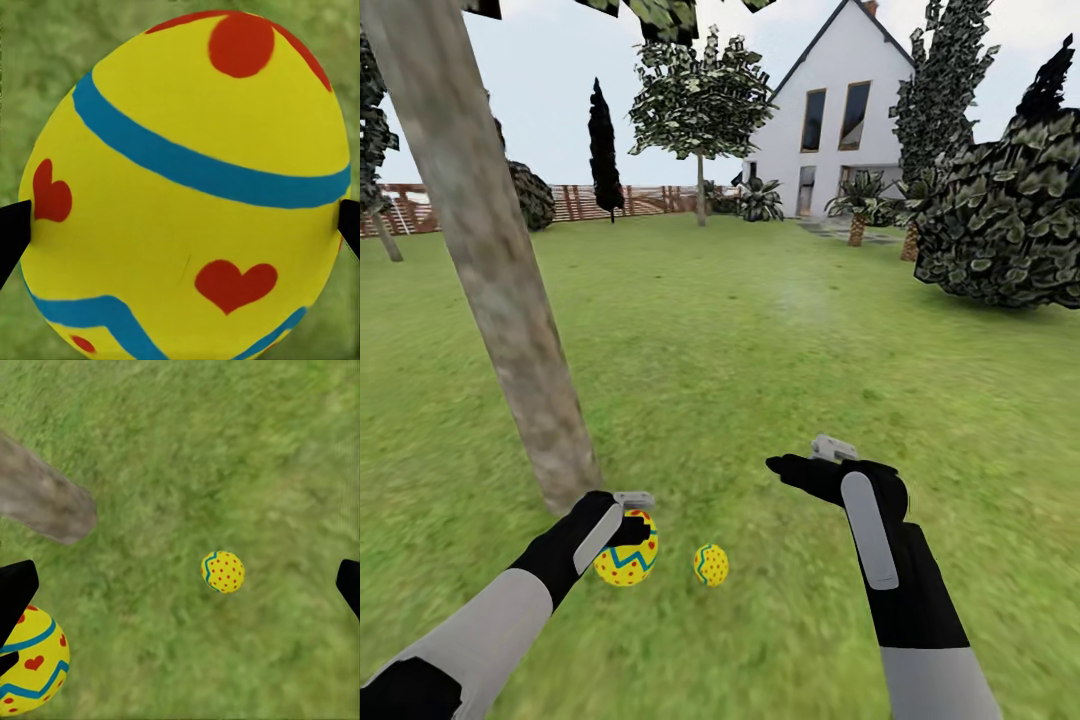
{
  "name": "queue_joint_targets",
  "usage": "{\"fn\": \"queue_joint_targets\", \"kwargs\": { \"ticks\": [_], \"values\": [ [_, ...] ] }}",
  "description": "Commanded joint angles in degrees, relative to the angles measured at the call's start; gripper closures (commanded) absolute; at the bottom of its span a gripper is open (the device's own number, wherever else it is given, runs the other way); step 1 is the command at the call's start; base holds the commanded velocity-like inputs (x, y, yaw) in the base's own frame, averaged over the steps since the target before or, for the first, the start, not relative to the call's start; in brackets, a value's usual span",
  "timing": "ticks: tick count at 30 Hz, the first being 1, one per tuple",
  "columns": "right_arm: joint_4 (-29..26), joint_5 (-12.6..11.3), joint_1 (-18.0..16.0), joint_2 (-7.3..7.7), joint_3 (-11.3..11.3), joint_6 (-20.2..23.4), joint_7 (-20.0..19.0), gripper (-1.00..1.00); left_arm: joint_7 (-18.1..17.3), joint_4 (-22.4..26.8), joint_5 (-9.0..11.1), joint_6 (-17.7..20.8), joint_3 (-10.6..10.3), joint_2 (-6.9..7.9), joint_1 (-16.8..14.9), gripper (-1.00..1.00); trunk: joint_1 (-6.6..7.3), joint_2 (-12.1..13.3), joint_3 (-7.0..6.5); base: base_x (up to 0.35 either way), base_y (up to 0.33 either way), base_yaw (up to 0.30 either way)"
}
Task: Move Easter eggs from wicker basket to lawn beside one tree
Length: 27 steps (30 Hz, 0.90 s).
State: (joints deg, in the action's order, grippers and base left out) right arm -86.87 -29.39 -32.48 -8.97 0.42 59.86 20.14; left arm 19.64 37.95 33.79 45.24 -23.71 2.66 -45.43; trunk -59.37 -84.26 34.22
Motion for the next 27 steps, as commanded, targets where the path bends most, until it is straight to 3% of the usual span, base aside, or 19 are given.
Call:
{"fn": "queue_joint_targets", "kwargs": {
  "ticks": [1,18,27],
  "values": [
    [-0.1,-0.6,0.0,0.01,0.0,0.1,0.6,-1.00,0.5,0.1,0.6,0.1,-0.4,0.07,-0.1,1.00,-0.03,0.0,0.06,0.238,-0.239,0.262],
    [-0.1,-0.7,0.0,0.00,0.1,0.1,0.6,-1.00,0.6,0.0,0.6,0.1,-0.4,0.07,0.0,1.00,-0.03,0.0,-0.23,0.083,-0.299,0.285],
    [-0.1,-0.7,0.1,0.00,0.2,0.1,0.6,-1.00,0.6,0.0,0.7,0.1,-0.4,0.07,0.0,1.00,-0.03,0.0,-0.42,0.250,-0.161,0.288]
  ]
}}
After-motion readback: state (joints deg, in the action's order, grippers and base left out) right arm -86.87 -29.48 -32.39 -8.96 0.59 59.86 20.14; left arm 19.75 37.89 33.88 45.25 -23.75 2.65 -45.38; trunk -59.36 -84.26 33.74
